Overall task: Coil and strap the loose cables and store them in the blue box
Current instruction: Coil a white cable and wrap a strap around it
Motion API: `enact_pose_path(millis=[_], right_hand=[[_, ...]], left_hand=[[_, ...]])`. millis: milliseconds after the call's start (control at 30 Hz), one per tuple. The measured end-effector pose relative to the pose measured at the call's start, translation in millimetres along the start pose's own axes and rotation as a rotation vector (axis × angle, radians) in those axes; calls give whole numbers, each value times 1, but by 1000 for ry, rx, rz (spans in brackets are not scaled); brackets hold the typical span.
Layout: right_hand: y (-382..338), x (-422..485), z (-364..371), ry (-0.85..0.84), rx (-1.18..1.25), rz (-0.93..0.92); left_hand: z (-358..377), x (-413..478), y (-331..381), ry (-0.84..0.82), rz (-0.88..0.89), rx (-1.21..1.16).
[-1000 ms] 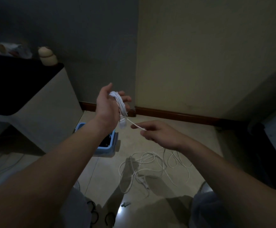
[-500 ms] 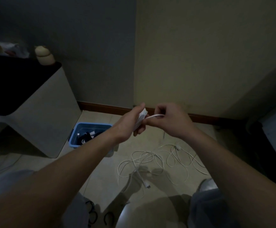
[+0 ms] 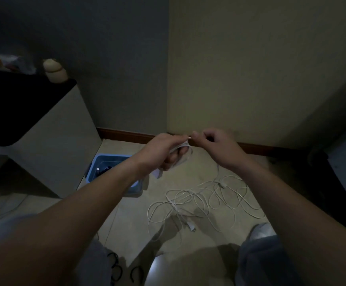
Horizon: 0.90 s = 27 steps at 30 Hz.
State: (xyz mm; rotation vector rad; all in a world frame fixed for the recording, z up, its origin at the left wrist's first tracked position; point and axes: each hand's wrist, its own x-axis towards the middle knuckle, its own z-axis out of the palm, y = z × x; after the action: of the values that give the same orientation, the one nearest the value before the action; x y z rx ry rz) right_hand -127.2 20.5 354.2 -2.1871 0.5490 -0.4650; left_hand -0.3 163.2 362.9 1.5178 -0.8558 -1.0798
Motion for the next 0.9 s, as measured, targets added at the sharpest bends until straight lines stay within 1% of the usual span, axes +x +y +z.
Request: enact_pose_path(millis=[67,133,233,333,400,500,600,733,900], right_hand=[[1,-1,4,-39,25,35],[1,-1,7,-64,62,97],[-1,-3,12,-93,207,172],[-1,-3,17,-124,368,262],[1,-5,20,-194,402,331],[2,-10,25,-302,326,356],[-3,-12,30,-318,277,323],[-16,-16,34,-383,205,246],[-29,-18,35,-398,71,164]], left_hand=[[-2,2,1,-36,-34,-116],[-4,3,2,-106,-85,-296],[-7,2,5,-218,-139,-572],[-11,0,5,-263,-120,-786],[-15,0,6,-259,-79,-893],[-26,2,10,-187,2,-984],[-35,5,10,-21,46,-1034],[-39,5,5,186,86,-945],[-28,6,6,277,58,-816]])
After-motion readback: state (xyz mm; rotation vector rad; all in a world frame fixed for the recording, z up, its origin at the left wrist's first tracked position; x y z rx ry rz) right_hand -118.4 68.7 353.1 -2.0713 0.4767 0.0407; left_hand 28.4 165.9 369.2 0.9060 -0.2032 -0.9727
